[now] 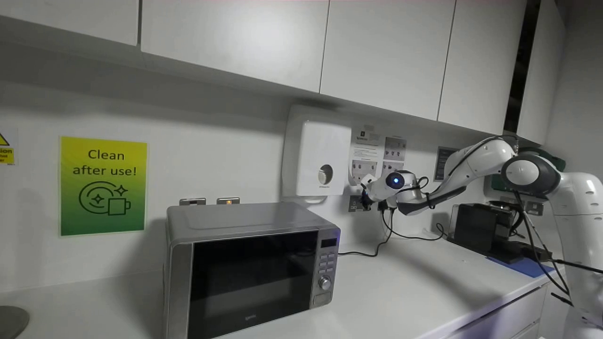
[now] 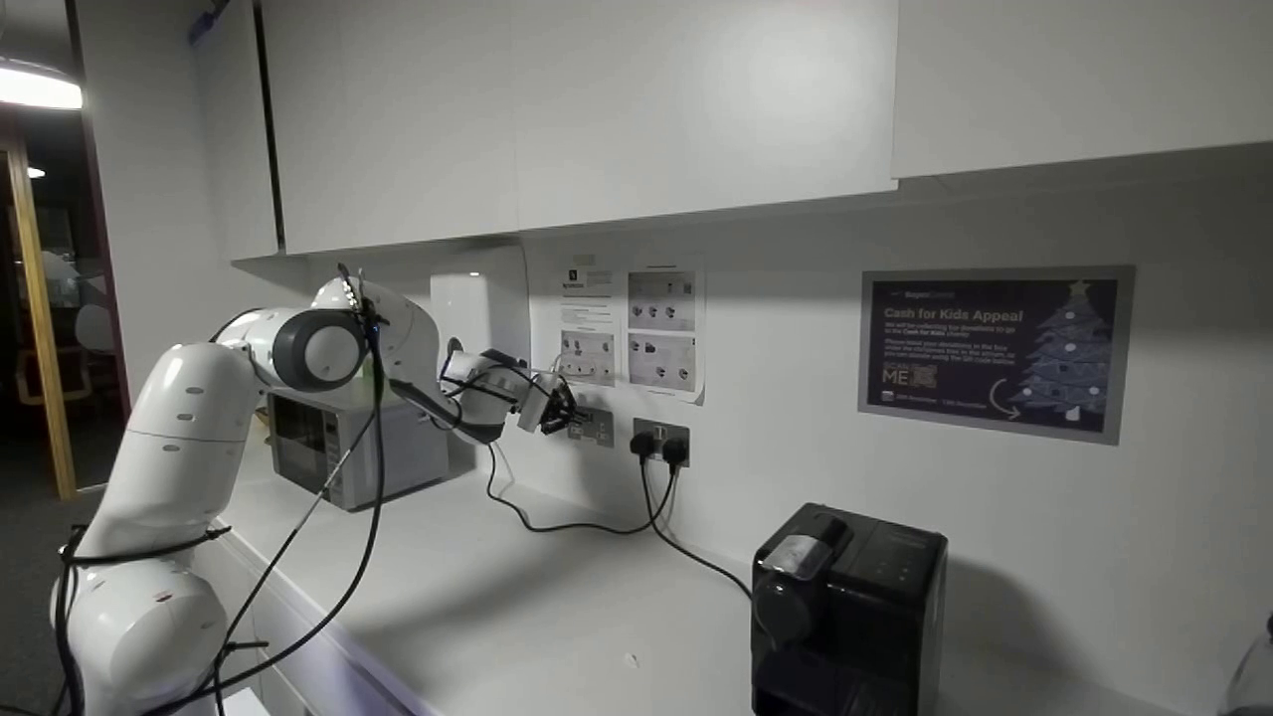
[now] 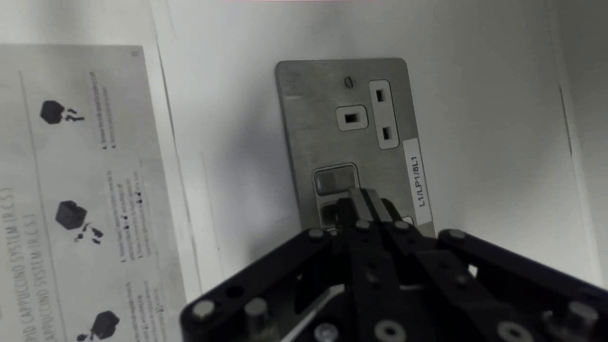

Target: Press a switch on the bottom left wall socket.

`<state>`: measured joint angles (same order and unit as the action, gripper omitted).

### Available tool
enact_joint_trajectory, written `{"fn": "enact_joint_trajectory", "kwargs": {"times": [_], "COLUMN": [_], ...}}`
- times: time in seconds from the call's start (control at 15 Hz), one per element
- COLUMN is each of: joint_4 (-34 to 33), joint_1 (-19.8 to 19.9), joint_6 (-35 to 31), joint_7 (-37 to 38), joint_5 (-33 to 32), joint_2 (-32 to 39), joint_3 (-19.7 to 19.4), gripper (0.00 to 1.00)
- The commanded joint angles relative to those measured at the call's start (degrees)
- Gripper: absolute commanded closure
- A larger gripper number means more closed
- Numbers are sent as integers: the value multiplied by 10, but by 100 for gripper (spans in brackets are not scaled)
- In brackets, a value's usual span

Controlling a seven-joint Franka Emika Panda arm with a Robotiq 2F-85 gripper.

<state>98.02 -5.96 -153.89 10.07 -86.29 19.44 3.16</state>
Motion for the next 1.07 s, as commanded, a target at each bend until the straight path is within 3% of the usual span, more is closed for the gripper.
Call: {"fn": "enact_joint_trajectory", "kwargs": {"times": [0.0,0.6,1.0], "joint_4": [-45,-50,7], "joint_1": [-4,-5,2], "joint_6": [24,37,32], "joint_7": [-10,-14,-41], "joint_5": [10,17,48], "joint_2": [33,41,-6], "joint_3": [-1,0,6], "gripper": [100,100,100]}}
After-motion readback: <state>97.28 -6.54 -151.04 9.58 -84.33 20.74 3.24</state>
